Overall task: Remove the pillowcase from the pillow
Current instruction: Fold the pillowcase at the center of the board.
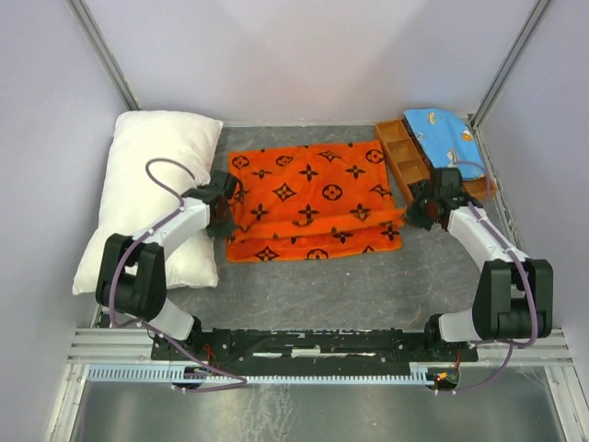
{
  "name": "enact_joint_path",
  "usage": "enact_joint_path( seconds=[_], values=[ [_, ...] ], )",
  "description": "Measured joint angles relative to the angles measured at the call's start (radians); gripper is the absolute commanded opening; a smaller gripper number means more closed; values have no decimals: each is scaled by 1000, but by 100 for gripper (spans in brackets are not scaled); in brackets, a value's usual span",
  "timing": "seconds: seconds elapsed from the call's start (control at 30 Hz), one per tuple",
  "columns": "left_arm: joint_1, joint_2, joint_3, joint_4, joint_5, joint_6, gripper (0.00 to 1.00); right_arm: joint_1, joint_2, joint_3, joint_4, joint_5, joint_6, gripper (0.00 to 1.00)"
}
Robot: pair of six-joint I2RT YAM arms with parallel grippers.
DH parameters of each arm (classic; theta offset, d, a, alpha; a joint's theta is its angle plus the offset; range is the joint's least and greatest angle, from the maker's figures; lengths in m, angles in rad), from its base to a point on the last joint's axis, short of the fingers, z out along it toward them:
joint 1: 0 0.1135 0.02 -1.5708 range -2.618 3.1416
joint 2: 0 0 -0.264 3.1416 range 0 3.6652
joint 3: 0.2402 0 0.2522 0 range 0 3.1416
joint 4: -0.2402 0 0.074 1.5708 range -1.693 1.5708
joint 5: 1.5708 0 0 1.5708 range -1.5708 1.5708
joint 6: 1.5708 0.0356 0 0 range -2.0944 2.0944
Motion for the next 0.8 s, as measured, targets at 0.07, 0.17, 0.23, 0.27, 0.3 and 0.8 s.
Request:
enact_joint_path(
  seconds=[0.07, 0.17, 0.23, 0.27, 0.3, 0.8],
  values=[
    [0, 19, -96, 10, 31, -24, 3, 0, 29, -85, -7, 0, 0, 1],
    [-1, 55, -175, 13, 59, -52, 3, 1, 98, -153, -21, -4, 0, 1],
    [-1, 58, -174, 24, 59, -63, 3, 2, 142, -158, -18, -7, 0, 1],
    [-1, 62, -174, 25, 59, -66, 3, 1, 160, -156, -6, -13, 0, 1],
    [-1, 63, -174, 26, 58, -68, 3, 1, 171, -151, -2, -16, 0, 1],
    [3, 79, 301, -102, -27, 8, 3, 0, 86, 164, -75, 29, -31, 1]
  ],
)
